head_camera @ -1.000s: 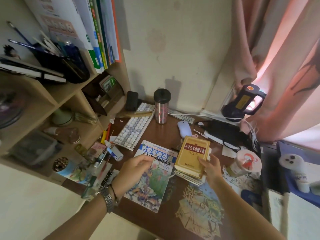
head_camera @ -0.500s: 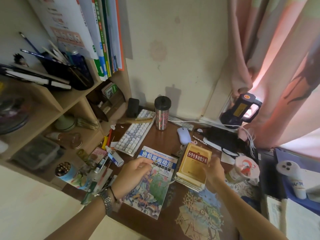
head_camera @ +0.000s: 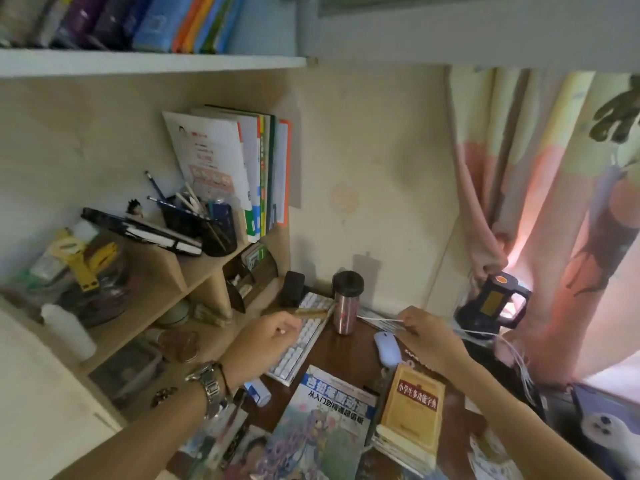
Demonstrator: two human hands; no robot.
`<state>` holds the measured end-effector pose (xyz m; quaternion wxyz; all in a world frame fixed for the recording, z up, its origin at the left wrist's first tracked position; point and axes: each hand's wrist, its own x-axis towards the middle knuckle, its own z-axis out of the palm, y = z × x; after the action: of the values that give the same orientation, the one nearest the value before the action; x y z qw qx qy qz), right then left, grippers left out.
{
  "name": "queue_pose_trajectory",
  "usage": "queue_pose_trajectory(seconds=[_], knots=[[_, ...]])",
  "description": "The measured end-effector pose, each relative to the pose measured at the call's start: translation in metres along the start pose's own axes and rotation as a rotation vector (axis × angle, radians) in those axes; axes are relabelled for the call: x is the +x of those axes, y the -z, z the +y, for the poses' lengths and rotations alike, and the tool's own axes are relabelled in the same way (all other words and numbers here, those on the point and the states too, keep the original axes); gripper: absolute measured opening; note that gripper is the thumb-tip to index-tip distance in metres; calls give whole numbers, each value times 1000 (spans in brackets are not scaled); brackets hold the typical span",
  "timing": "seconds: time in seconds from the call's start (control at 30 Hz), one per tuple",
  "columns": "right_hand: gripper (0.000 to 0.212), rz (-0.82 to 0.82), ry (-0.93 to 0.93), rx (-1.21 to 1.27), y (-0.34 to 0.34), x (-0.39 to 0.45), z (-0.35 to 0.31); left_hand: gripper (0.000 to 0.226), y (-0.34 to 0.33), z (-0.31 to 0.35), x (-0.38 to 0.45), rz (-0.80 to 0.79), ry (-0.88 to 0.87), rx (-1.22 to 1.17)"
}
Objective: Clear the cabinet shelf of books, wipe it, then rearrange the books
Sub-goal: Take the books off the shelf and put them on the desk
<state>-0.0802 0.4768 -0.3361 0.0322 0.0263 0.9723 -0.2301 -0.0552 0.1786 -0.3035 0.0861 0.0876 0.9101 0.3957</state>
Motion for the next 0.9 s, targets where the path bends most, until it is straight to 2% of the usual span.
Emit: queue_pose_trajectory(seconds=[0.4,0.6,0.9], knots=[[25,233,420,130,127,-7,-165,18,150,61,-12,303,-181,145],[23,327,595,226,167,-16,-237,17,210,90,-27,429,-251,240],[24,422,786,331,208,-21,-317,15,280,150,-57,699,-393,389]])
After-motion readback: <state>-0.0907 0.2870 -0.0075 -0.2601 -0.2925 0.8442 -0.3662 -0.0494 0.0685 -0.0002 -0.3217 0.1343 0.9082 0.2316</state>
